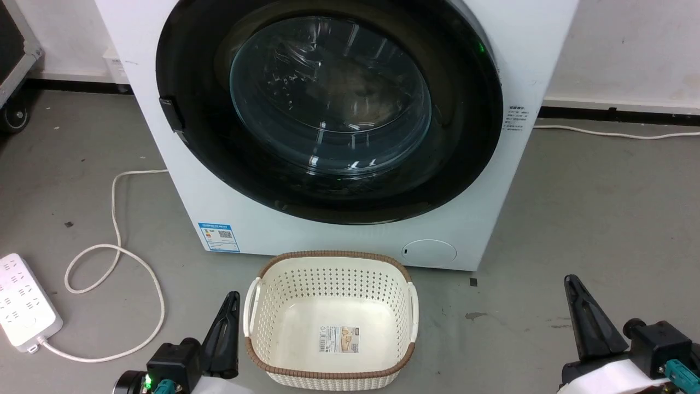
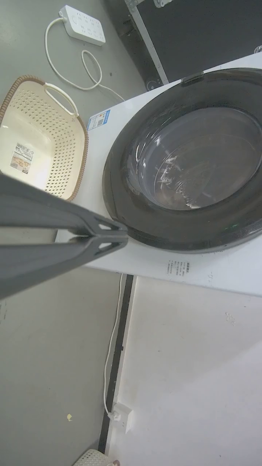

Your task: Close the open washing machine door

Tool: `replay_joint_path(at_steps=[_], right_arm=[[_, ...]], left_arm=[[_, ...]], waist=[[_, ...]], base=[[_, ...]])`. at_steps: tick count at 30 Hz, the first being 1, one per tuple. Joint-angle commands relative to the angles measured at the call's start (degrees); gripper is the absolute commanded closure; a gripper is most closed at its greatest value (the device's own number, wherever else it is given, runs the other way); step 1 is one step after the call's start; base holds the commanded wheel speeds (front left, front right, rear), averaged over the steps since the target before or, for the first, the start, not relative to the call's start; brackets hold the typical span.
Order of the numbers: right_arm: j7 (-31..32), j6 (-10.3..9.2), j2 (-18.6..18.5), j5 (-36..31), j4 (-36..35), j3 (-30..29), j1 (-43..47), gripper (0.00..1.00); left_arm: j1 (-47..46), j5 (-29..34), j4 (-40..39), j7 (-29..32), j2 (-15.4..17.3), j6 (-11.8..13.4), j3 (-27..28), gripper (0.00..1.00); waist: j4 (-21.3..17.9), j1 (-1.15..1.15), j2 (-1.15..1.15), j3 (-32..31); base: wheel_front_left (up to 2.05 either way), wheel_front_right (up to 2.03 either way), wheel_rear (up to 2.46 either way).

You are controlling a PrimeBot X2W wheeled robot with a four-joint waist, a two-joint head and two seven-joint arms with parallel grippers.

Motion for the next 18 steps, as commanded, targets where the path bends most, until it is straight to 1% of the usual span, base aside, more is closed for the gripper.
replay_joint_path(at_steps=[1, 18], right_arm=[[0.2, 0.00, 0.0, -0.1, -0.2, 0.1, -0.1, 1.00], [1.8, -0.01, 0.1, -0.3, -0.6, 0.8, -0.4, 1.00]], left_arm=[[-0.1, 0.4, -0.2, 0.3, -0.1, 0.2, 0.2, 1.00], [-0.4, 1.7, -1.2, 2.4, -0.3, 0.5, 1.0, 1.00]], waist=[[0.0, 0.00, 0.00, 0.0], [0.5, 0.00, 0.00, 0.0]], base=[[0.00, 0.00, 0.00], [0.00, 0.00, 0.00]])
